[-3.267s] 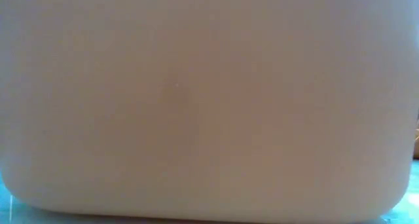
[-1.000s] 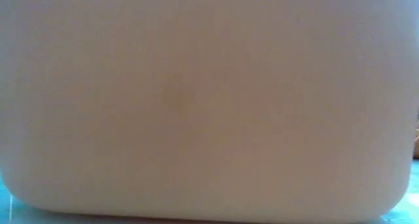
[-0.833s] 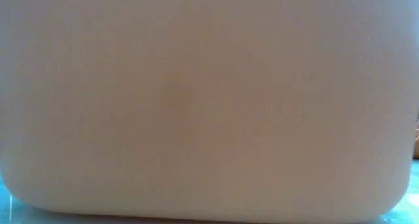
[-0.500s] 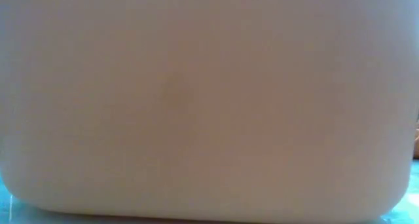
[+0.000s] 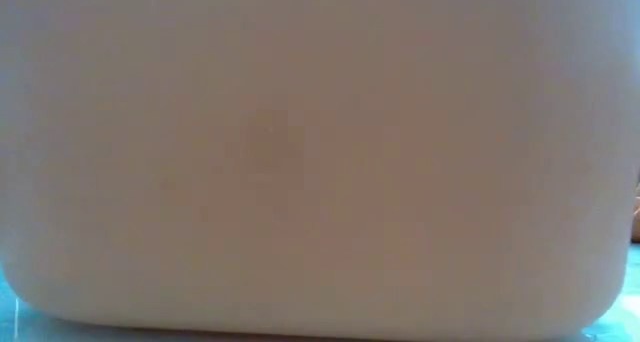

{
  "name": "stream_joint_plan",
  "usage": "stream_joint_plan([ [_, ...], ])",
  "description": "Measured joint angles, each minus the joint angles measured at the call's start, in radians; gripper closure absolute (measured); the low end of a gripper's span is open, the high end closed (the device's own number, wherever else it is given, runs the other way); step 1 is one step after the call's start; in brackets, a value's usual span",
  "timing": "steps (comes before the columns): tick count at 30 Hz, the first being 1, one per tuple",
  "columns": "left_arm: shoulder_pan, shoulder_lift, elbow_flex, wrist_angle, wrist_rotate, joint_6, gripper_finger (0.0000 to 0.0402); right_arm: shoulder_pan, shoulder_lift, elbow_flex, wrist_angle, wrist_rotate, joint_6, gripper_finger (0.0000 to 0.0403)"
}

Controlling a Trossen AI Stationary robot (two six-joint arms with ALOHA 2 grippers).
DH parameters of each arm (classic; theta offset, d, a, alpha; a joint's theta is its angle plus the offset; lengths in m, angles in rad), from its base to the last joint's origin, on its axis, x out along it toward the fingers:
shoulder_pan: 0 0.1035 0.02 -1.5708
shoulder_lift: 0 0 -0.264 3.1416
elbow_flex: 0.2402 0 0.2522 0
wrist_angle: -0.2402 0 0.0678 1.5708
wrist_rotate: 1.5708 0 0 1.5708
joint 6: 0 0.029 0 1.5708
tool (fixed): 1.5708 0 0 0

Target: Sort spices by type

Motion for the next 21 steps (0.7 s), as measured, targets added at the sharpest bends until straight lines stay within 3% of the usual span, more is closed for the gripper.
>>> stream_joint_plan([
  [7, 0.000, 0.000, 0.000, 0.000, 0.000, 0.000, 0.0401, -0.002, 0.008, 0.000, 0.281, 0.178, 0.445, 0.0402],
  [10, 0.000, 0.000, 0.000, 0.000, 0.000, 0.000, 0.0401, 0.000, 0.052, 0.012, 0.534, 0.075, 0.441, 0.0402],
  [12, 0.000, 0.000, 0.000, 0.000, 0.000, 0.000, 0.0401, 0.000, 0.113, 0.084, 0.592, 0.013, 0.377, 0.0402],
  [14, 0.000, 0.000, 0.000, 0.000, 0.000, 0.000, 0.0401, 0.000, 0.174, 0.197, 0.504, -0.048, 0.293, 0.0398],
  [17, 0.000, 0.000, 0.000, 0.000, 0.000, 0.000, 0.0401, 0.000, 0.300, 0.428, 0.097, -0.159, 0.171, 0.0370],
  [21, 0.000, 0.000, 0.000, 0.000, 0.000, 0.000, 0.0401, 0.013, 0.510, 0.751, -0.433, -0.321, 0.049, 0.0297],
])
